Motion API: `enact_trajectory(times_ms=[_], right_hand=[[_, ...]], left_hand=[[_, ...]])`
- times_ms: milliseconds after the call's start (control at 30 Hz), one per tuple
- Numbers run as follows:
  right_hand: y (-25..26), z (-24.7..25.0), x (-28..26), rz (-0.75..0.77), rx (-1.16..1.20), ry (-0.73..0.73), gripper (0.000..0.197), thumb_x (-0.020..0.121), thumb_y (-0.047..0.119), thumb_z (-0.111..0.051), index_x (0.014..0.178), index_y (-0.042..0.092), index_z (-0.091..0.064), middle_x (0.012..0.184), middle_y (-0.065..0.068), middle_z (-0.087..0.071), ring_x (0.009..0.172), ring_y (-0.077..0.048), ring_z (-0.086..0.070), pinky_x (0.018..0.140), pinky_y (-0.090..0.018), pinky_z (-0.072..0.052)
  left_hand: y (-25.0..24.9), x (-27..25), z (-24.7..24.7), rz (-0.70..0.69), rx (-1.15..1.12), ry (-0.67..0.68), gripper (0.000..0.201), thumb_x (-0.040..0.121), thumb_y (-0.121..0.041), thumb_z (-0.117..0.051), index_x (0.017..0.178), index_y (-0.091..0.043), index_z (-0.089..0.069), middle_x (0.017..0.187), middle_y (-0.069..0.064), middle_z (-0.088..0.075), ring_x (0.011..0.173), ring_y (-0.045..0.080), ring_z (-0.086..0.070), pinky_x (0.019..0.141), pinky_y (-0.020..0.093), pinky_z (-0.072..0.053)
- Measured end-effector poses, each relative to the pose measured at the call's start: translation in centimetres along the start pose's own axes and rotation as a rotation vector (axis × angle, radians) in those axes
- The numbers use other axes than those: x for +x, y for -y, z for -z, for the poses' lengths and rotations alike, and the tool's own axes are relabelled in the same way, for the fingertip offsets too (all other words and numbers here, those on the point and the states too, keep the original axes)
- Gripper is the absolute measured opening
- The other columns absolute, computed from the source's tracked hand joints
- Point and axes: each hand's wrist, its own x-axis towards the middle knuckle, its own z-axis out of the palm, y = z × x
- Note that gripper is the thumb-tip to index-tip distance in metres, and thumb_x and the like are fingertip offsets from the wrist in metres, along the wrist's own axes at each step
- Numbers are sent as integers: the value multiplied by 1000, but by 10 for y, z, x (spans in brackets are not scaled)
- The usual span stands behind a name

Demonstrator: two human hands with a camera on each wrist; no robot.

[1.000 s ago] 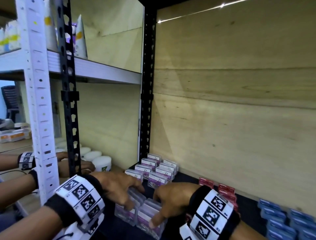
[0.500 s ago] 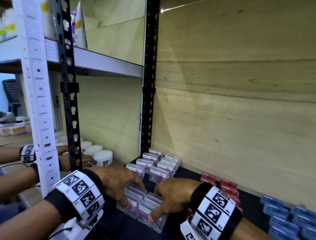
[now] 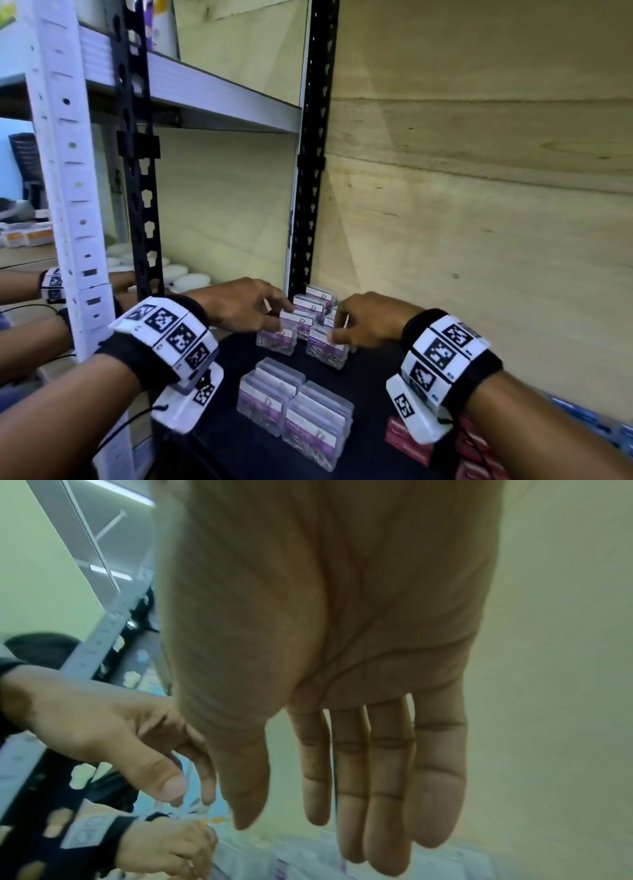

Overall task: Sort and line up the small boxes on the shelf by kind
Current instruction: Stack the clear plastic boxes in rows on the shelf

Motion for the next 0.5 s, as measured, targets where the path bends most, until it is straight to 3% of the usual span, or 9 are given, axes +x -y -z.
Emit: enact_trajectory(times_ms=[67,200,367,400,500], right_hand=[[-5,0,10,-16,-21,-2,33,93,43,-62,113,17,-68,106,0,-71,94,-17,-64,84,-32,-51],[-9,-5,30,-26,-54,30,25,90,34,-69,108,17,-70,104,0,-72,83,-12,-61,70,-25,-46],[-10,-10,46,-18,-26,72,21,88,27,-74,105,18,-66,100,2,-72,73,-7,-60,60,-21,-41],[-10,-11,47,-13,-27,75,21,88,27,-74,105,18,-66,100,2,-72,71,-6,-60,59,-20,-40],[-9,-10,49,2,-51,81,24,87,28,-75,108,20,-66,102,2,-71,77,-9,-63,58,-20,-39]], left_hand=[[5,12,-3,3,116,-56,33,95,-39,-60,127,-39,-58,127,-11,-54,108,5,-53,88,21,-41],[16,32,-8,13,200,-39,34,94,-30,-63,127,-33,-60,126,-8,-54,102,6,-49,81,19,-36],[26,47,-12,38,213,-2,34,90,-15,-69,121,-26,-61,104,-9,-57,90,8,-53,70,16,-38],[27,49,-13,33,222,3,37,89,-13,-69,123,-26,-61,106,-10,-58,90,8,-53,71,15,-38],[29,54,-14,13,276,19,44,89,-14,-69,130,-28,-60,126,-7,-60,109,12,-56,85,19,-39]])
